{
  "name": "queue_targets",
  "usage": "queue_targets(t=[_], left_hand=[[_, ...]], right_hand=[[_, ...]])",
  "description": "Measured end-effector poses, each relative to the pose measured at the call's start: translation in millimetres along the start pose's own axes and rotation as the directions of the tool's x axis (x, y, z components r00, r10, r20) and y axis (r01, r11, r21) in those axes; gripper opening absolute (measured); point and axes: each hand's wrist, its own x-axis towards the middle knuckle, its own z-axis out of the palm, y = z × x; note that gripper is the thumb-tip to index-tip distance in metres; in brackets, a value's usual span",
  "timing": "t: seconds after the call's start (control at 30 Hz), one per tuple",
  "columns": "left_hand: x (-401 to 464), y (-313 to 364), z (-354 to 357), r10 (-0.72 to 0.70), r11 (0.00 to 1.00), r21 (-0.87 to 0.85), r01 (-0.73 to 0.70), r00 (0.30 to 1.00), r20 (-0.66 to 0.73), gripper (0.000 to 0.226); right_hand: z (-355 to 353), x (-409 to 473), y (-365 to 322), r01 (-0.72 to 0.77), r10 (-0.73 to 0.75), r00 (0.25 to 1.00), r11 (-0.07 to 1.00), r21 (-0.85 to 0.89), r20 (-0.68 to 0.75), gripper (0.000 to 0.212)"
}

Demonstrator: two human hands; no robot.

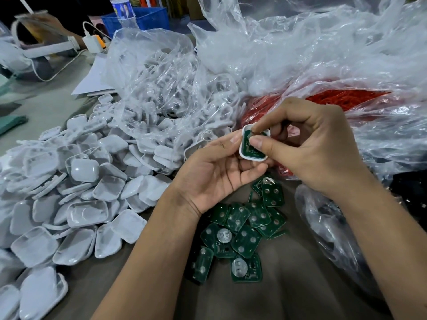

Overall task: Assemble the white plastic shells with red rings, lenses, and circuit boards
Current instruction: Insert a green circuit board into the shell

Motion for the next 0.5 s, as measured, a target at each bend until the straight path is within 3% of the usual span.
queue_targets(t=[0.5], left_hand=[[-1.6, -0.3, 0.4, 0.024, 1.000, 0.013, -0.024, 1.000, 0.001, 0.041]], right_hand=[[-1.8, 1.3, 4.0, 0.010, -0.014, 0.999, 0.995, 0.096, 0.043, 0.016]])
